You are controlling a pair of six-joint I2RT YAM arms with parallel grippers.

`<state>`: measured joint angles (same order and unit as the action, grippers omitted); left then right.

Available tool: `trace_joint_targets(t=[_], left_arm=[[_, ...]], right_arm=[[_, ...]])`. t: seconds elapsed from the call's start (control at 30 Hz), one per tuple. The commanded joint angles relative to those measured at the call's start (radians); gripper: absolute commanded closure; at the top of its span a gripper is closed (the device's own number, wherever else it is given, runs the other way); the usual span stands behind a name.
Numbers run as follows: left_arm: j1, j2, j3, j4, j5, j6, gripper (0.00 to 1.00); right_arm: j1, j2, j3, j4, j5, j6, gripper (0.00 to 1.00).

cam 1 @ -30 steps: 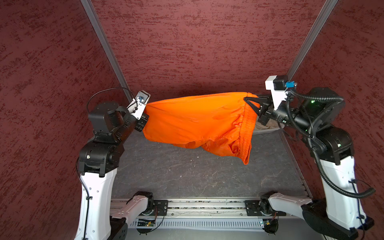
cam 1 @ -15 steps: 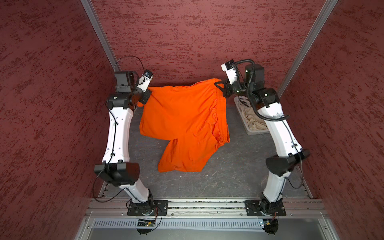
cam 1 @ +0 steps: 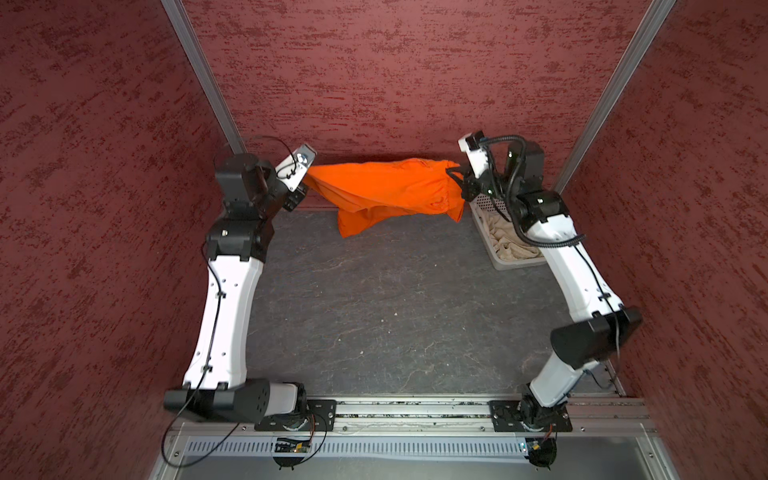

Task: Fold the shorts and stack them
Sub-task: 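Lower the raised orange shorts flat onto the table with both grippers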

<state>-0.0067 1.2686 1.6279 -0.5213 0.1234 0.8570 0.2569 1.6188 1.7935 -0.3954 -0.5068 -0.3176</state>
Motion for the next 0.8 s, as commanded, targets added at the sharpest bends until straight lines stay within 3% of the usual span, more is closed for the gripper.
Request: trace_joint_targets(t=[0.0, 0.13, 0.27, 0.57, 0.67, 0.77], left_arm=[[-0.004, -0.073, -0.265, 0.041, 0.02, 0.094, 1.0], [-0.023, -0.099, -0.537, -0.03, 0.002, 0.109, 1.0], [-0.029, -0.087, -0.739, 0.059, -0.003, 0.141, 1.0], [-0.115, -0.012, -0.823, -0.045, -0.073, 0.293, 0.98], [-0.132, -0.021, -0.856, -0.098, -0.096, 0.323, 0.9], [-0.152, -0.04, -0.882, -0.176, -0.121, 0.336, 0.69]], right_arm=[[-0.003, -0.149, -0.379, 0.285, -0.048, -0.214, 1.0], [-0.001, -0.245, -0.696, 0.283, -0.055, -0.39, 1.0], [0.026, -0.238, -0.833, 0.208, 0.018, -0.457, 1.0], [0.185, -0.283, -0.951, 0.041, 0.073, -0.501, 1.0], [0.243, -0.329, -0.99, -0.025, 0.097, -0.49, 0.95], [0.294, -0.367, -0.999, -0.116, 0.082, -0.448, 0.8]])
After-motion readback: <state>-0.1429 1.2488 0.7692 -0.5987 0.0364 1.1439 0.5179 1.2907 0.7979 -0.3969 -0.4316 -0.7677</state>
